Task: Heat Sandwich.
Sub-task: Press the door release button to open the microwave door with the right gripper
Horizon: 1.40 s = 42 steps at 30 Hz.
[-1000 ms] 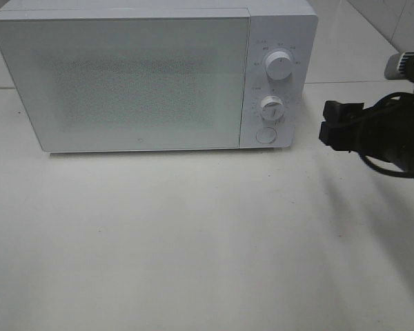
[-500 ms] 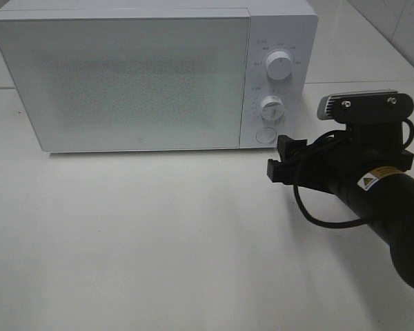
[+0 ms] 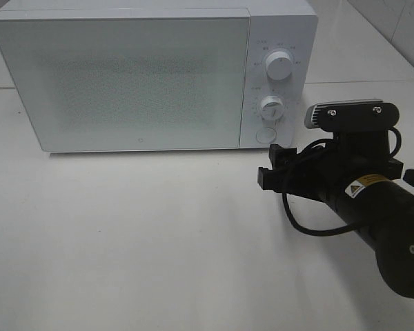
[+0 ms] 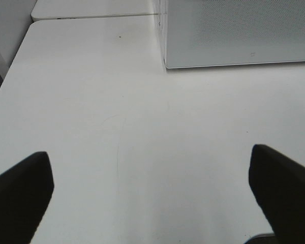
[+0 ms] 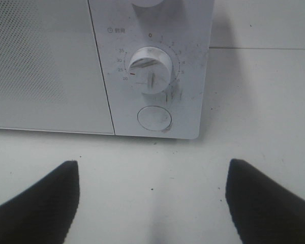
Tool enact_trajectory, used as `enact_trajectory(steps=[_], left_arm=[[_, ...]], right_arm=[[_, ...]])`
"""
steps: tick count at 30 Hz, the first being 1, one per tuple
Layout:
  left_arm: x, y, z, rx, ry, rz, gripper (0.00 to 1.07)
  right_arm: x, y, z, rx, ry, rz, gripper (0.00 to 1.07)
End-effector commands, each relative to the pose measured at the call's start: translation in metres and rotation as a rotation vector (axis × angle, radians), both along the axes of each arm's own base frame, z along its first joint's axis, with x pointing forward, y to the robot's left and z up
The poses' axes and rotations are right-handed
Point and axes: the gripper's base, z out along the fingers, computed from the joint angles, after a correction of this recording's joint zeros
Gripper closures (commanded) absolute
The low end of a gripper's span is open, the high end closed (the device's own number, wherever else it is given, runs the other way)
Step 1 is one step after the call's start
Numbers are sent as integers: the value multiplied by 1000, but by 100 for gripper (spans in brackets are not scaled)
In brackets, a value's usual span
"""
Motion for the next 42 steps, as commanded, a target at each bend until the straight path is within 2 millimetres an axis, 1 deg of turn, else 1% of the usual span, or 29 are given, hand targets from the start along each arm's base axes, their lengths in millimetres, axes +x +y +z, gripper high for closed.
enact_trajectory(steps=[1,3,4,6,7,8,10,11,12,13,14,15,17,18,20,23,24,26,27,28,29,31,32,33,35,36,37,38,42], left_arm=[[-3,-1,-1,-12,-20,0,5],[-3,-1,-1,-12,-20,0,5],[-3,-1,-1,-12,-20,0,5],[-3,-1,-1,-12,-20,0,5],[-3,-1,-1,-12,-20,0,5],[-3,-1,-1,-12,-20,0,5],[-3,-1,-1,-12,-20,0,5],[-3,-1,-1,-12,-20,0,5],[-3,-1,-1,-12,-20,0,5],[-3,-1,-1,-12,-20,0,5],[-3,-1,-1,-12,-20,0,5],[-3,-1,-1,-12,-20,0,5],[-3,-1,-1,-12,-20,0,5],[-3,-1,-1,-12,-20,0,5],[-3,-1,-1,-12,-20,0,5],[-3,-1,-1,-12,-20,0,5],[-3,-1,-1,-12,-20,0,5],[-3,-1,-1,-12,-20,0,5],[-3,-1,-1,-12,-20,0,5],[-3,-1,-1,-12,-20,0,5],[-3,-1,-1,-12,-20,0,5],[-3,-1,-1,-12,-20,0,5],[-3,-1,-1,-12,-20,0,5],[-3,-1,-1,-12,-20,0,5],[-3,-1,-1,-12,-20,0,5],[-3,-1,-1,-12,-20,0,5],[-3,-1,-1,-12,-20,0,5],[-3,-1,-1,-12,-20,0,5],[-3,-1,-1,-12,-20,0,5]], right_arm=[[1,2,2,157,13,-50,31],[1,2,2,249,27,-85,31],[1,2,2,249,27,-85,31],[1,2,2,407,50,-143,31],[1,2,2,450,56,-160,31],[1,2,2,450,56,-160,31],[1,2,2,556,71,-200,31],[1,2,2,669,87,-242,31],[1,2,2,717,94,-260,31],[1,2,2,717,94,-260,31],[1,2,2,780,103,-284,31],[1,2,2,896,120,-327,31],[1,2,2,1014,136,-371,33],[1,2,2,1014,136,-371,33],[2,2,2,1148,148,-421,37],[1,2,2,1217,162,-449,41],[1,2,2,1279,171,-472,47],[1,2,2,1329,179,-491,54],[1,2,2,1329,179,-491,54],[1,2,2,1347,181,-497,59],[1,2,2,1379,186,-509,67],[1,2,2,1406,188,-522,78],[1,2,2,1406,188,-522,78],[1,1,1,1420,185,-536,87],[1,0,1,1423,182,-547,97],[1,0,1,1423,182,-547,97],[1,0,1,1424,186,-552,104],[1,0,1,1426,188,-554,107],[1,0,-1,1423,203,-565,107]])
